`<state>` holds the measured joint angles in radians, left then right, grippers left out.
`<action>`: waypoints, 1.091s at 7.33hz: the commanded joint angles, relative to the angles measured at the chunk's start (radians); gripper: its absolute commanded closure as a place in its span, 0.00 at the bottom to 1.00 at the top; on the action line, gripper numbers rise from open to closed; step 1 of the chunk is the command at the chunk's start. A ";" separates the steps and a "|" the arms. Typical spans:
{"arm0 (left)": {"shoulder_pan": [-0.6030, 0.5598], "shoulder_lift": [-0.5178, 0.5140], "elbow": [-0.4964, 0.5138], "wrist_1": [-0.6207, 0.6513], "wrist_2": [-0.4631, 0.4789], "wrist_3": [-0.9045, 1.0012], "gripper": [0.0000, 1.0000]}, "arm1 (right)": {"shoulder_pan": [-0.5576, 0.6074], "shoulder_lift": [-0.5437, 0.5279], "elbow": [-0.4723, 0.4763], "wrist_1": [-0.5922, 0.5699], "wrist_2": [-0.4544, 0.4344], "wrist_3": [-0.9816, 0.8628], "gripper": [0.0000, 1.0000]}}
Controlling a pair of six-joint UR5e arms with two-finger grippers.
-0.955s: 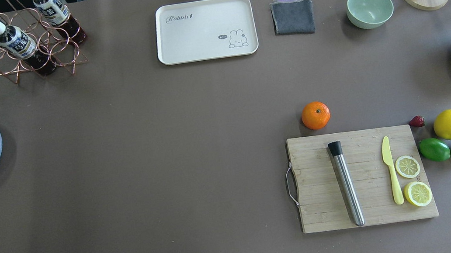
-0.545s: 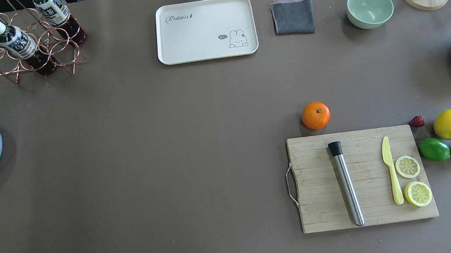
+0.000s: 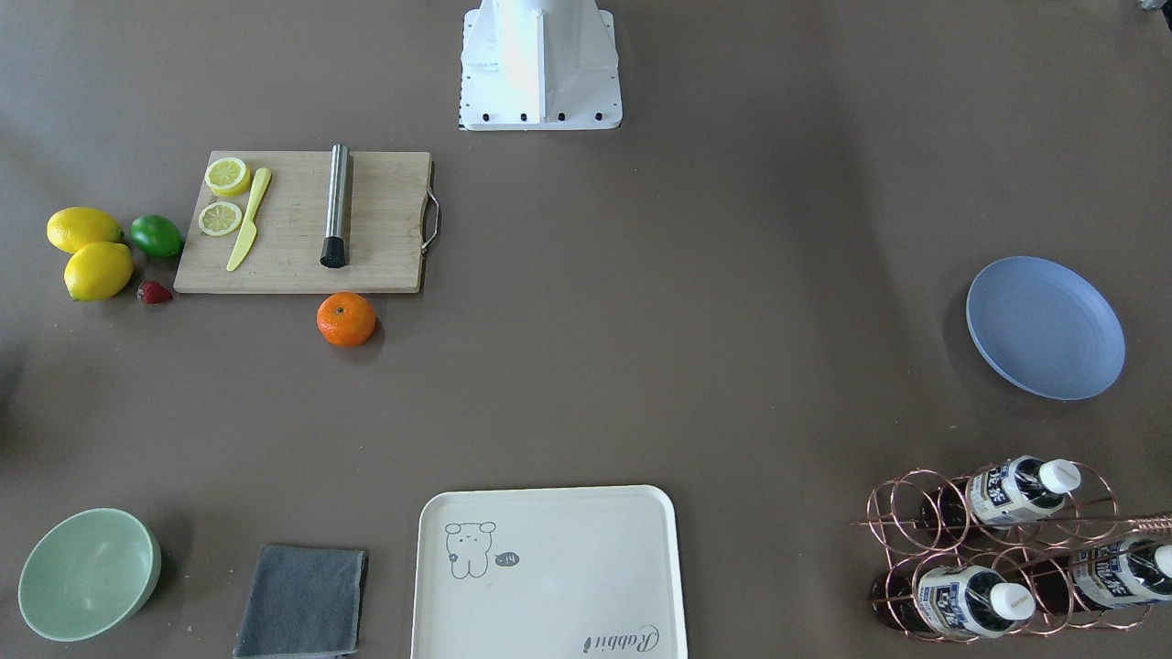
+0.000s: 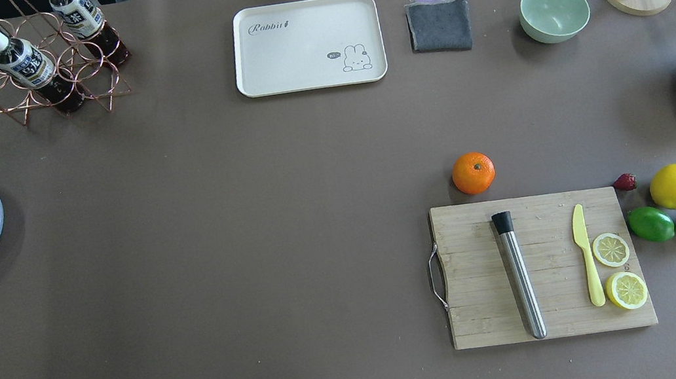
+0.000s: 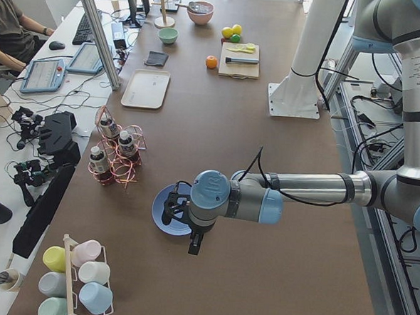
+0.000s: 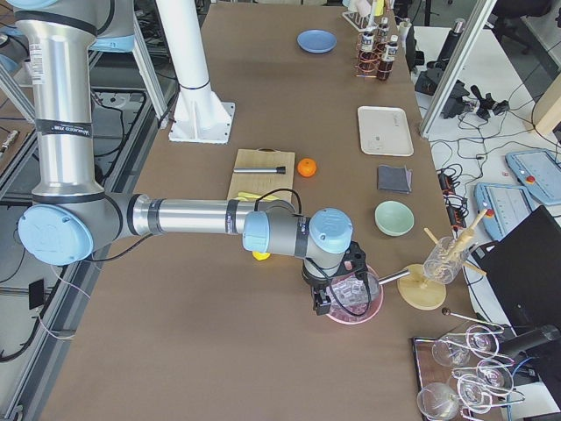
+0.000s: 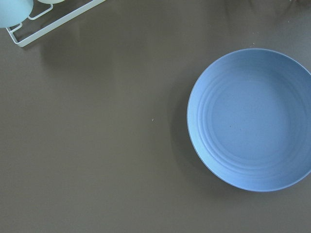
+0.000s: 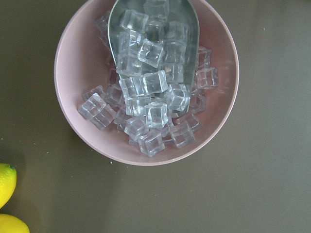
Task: Pick orange to plate
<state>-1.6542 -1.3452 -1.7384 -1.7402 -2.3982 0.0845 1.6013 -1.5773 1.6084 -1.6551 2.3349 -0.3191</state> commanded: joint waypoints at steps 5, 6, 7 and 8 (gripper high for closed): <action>0.004 0.023 -0.018 -0.004 0.001 -0.002 0.02 | 0.000 -0.006 0.001 0.000 -0.003 0.000 0.00; 0.004 0.023 -0.020 -0.005 -0.001 -0.005 0.02 | -0.001 -0.006 0.001 0.000 -0.003 0.000 0.00; 0.002 0.024 -0.018 -0.004 0.001 -0.003 0.02 | -0.001 -0.006 0.001 0.000 -0.003 0.000 0.00; 0.004 0.024 -0.020 -0.004 -0.002 -0.005 0.02 | -0.001 -0.006 0.002 0.000 -0.003 0.000 0.00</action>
<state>-1.6510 -1.3218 -1.7572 -1.7445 -2.3987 0.0809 1.6002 -1.5831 1.6096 -1.6552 2.3317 -0.3191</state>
